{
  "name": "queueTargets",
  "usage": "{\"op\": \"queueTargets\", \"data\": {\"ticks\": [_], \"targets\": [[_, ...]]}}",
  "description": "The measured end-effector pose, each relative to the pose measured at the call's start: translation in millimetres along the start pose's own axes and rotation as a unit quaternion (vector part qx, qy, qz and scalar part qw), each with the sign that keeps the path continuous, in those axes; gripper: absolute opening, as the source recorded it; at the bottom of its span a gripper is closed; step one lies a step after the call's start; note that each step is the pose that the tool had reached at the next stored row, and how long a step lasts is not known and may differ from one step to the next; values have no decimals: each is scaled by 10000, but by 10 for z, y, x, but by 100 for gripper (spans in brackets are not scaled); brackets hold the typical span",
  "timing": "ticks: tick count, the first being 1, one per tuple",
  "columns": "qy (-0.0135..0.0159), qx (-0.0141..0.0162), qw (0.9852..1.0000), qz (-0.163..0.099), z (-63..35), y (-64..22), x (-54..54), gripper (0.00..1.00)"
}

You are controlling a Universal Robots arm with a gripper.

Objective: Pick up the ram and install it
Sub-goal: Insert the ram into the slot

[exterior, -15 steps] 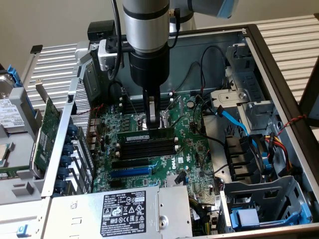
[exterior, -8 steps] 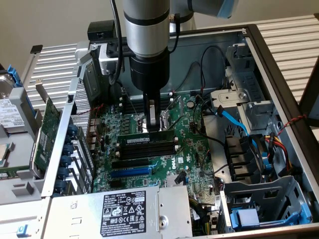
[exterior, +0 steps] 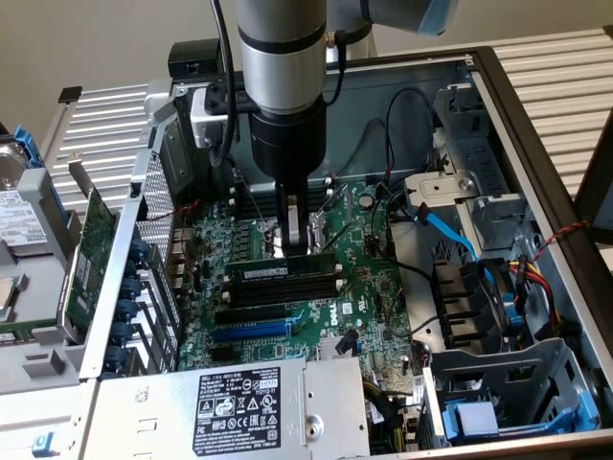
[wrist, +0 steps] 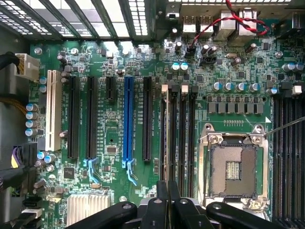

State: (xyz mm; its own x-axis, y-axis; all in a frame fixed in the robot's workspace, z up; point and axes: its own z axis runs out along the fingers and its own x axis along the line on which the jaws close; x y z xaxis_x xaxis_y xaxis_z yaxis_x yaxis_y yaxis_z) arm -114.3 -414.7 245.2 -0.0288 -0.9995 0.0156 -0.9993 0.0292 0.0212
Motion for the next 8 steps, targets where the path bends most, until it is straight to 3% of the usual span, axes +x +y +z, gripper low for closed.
{"op": "queueTargets", "data": {"ticks": [8], "targets": [[0, 0, 10000, -8, 15, 0, 8, 13]]}}
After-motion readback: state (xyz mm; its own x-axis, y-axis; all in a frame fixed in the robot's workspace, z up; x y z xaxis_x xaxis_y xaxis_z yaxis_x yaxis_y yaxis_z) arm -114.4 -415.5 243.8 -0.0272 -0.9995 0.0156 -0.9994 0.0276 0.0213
